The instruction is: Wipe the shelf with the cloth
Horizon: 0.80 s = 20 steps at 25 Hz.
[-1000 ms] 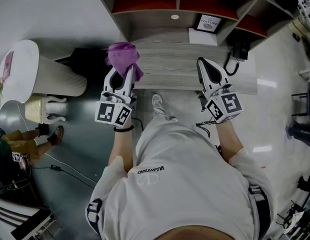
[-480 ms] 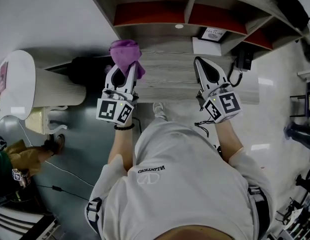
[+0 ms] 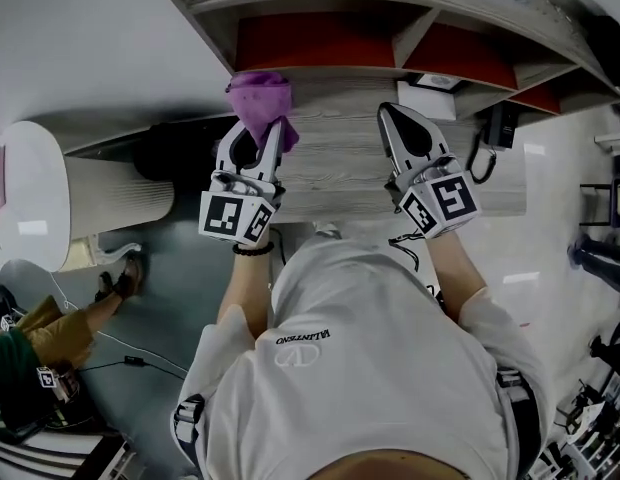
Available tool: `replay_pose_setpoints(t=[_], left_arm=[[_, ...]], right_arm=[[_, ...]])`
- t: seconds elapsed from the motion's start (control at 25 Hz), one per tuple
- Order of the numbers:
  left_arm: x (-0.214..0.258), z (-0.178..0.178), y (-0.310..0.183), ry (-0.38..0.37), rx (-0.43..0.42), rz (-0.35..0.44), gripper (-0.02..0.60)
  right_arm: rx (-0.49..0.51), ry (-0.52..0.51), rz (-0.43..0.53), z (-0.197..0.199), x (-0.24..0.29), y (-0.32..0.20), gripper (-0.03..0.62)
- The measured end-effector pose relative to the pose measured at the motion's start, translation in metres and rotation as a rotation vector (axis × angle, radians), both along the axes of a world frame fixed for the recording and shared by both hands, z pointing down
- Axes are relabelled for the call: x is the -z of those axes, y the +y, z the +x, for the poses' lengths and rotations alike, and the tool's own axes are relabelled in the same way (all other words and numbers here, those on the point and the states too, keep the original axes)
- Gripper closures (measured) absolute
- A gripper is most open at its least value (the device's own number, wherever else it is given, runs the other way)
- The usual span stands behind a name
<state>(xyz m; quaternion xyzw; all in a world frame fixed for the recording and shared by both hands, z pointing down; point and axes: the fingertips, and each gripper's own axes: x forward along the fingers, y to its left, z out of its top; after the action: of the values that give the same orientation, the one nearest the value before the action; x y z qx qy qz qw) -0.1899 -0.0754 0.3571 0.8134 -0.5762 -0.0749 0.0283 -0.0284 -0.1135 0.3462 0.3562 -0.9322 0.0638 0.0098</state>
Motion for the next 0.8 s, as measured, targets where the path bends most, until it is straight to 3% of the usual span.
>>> replay_pose_setpoints(t=[0.16, 0.44, 0.8], left_arm=[[-0.011, -0.006, -0.019, -0.037, -0.020, -0.004, 0.502], [-0.014, -0.010, -0.050, -0.027, -0.026, -0.032, 0.502], [-0.012, -0.016, -0.082, -0.016, 0.057, -0.076, 0.502]], right_arm=[[-0.030, -0.007, -0.002, -0.011, -0.006, -0.020, 0.595], [-0.044, 0.004, 0.006, -0.021, -0.004, -0.043, 0.595], [0.001, 0.015, 0.032, -0.035, 0.004, -0.063, 0.595]])
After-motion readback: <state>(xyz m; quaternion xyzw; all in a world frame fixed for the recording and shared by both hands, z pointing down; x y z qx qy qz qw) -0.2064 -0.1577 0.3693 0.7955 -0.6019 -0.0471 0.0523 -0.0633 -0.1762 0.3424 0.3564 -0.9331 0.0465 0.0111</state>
